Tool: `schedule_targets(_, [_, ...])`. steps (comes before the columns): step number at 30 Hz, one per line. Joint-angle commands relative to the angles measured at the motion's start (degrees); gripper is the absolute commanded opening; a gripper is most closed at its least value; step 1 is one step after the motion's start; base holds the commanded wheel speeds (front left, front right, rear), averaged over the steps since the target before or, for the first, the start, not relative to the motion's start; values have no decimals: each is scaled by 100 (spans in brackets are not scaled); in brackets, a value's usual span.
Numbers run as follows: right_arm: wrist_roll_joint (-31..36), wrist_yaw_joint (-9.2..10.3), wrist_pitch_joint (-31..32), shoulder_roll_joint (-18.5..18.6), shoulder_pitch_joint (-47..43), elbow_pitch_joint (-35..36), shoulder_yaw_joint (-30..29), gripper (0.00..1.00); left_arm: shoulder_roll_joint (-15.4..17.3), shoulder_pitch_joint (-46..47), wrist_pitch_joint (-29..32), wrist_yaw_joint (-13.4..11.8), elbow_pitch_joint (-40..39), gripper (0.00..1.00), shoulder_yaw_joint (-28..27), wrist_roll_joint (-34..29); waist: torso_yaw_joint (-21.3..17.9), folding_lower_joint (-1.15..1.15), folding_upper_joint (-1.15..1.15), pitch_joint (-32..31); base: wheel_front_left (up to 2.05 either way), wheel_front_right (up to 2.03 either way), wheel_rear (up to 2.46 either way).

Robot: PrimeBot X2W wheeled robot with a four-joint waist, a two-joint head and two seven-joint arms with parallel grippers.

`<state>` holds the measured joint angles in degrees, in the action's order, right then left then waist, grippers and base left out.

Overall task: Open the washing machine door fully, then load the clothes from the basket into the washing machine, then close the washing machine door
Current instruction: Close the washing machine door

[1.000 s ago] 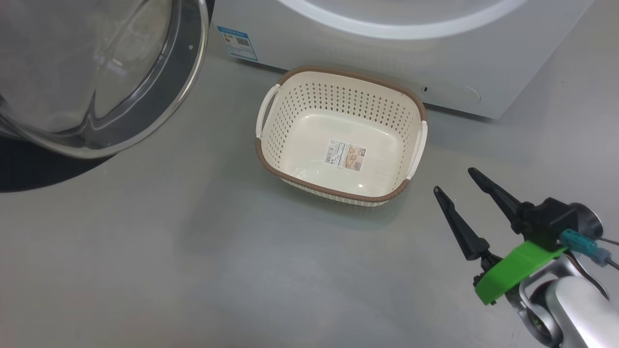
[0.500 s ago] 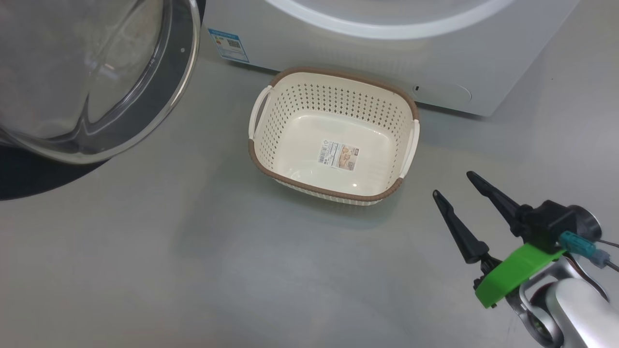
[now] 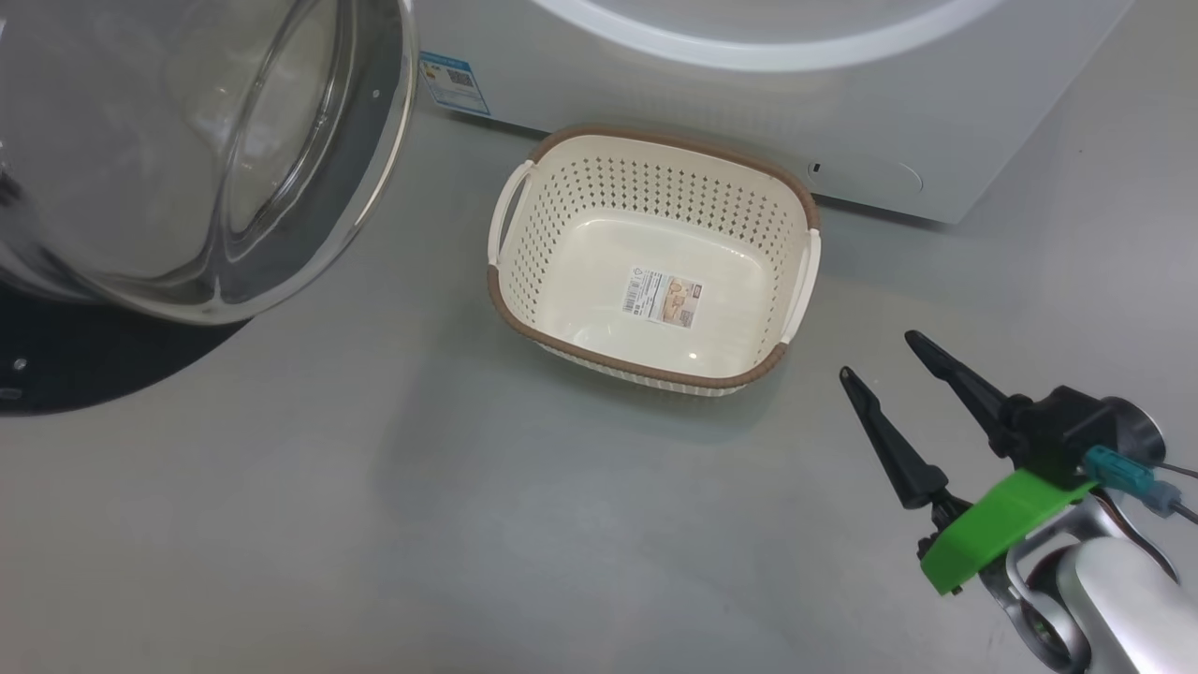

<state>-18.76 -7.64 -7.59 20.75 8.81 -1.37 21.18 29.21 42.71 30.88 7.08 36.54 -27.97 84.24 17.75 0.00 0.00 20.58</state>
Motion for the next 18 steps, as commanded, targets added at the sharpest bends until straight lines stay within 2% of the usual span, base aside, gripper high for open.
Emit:
schedule_targets(1, [-24, 15, -66, 26, 115, 125, 65, 100, 268, -55, 203, 41, -321, 0, -43, 114, 30, 0, 0, -31, 0, 0, 0])
schedule_targets(10, [-76, 15, -228, -138, 131, -89, 122, 100, 187, -365, 791, 39, -664, 0, -59, 434, 103, 0, 0, -242, 0, 0, 0])
schedule_targets(18, [-158, 15, -464, -338, 162, -413, 234, 100, 50, -780, 967, -18, -901, 0, -18, 428, -125, 0, 0, -625, 0, 0, 0])
